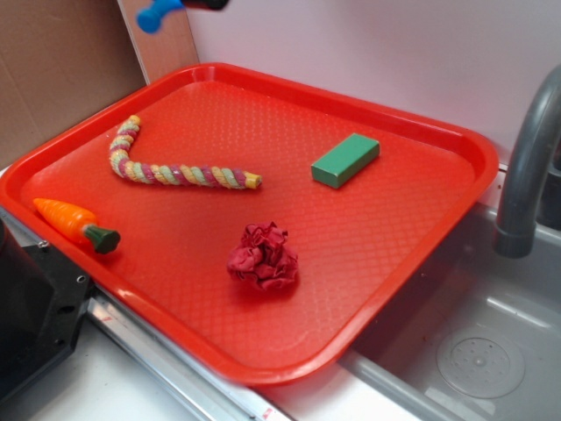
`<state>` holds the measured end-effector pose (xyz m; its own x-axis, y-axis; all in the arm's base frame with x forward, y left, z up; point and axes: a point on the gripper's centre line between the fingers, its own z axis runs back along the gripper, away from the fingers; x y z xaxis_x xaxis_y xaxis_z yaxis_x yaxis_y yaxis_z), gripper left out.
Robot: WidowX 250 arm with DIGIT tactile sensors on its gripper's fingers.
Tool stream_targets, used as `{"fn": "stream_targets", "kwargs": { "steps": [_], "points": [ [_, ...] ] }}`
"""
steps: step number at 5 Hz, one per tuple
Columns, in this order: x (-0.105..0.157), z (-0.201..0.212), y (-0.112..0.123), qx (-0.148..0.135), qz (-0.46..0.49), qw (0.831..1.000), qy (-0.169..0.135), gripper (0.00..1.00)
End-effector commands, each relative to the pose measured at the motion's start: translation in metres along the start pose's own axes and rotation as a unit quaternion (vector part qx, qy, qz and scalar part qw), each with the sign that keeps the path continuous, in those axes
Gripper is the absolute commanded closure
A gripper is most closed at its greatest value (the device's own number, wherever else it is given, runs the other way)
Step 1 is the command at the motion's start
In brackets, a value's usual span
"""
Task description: Grab the blue bottle.
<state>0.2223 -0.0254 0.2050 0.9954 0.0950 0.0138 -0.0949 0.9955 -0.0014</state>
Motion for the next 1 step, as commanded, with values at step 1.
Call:
{"fn": "stream_targets", "kwargs": {
  "steps": [1],
  "points": [
    [-0.0155, 0.0751, 0.0238, 0.025, 0.121, 0.991, -0.055, 1.00]
  ]
}}
